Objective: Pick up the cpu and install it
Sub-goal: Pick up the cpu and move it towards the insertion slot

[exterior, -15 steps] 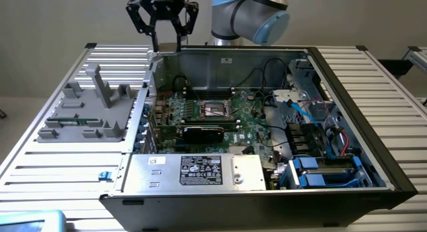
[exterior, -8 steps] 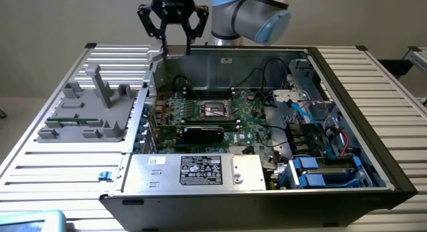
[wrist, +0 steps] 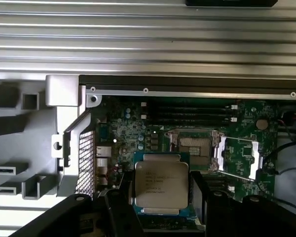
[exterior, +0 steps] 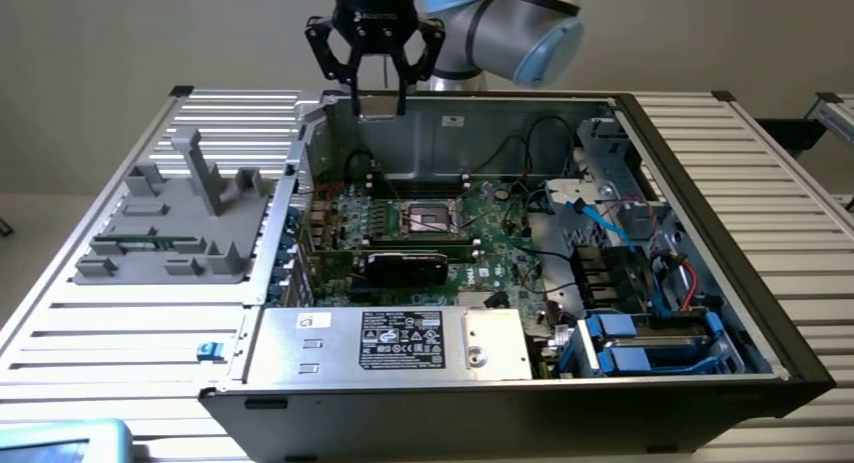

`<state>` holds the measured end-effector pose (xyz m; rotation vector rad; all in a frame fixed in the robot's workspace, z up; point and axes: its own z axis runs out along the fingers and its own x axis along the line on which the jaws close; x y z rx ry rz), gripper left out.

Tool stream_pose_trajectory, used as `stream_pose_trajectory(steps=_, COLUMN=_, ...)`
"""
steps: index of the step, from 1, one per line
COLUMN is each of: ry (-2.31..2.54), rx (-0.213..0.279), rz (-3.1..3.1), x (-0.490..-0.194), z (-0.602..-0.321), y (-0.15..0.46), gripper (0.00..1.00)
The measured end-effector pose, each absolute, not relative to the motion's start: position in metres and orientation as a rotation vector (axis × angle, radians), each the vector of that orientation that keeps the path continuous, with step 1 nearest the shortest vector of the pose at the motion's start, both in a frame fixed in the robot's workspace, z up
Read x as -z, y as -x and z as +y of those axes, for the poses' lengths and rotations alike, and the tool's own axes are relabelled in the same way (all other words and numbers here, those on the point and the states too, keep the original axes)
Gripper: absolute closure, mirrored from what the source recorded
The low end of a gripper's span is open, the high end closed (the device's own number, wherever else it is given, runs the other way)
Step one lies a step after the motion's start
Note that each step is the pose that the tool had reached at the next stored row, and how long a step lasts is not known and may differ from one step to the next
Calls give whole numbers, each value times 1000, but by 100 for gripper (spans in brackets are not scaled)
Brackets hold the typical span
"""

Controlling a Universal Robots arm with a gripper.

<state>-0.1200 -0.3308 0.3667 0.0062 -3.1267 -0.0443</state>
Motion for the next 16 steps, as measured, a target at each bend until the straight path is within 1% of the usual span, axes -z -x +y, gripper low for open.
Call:
stream_pose_trajectory(steps=8, ry=-6, rx=47, rz=-3127, x=-356, z=-331, y=97, gripper=45)
stream_pose_trajectory(steps=16, ry=3, rx=62, rz=-3127, x=-344, z=-331, y=80, gripper=45)
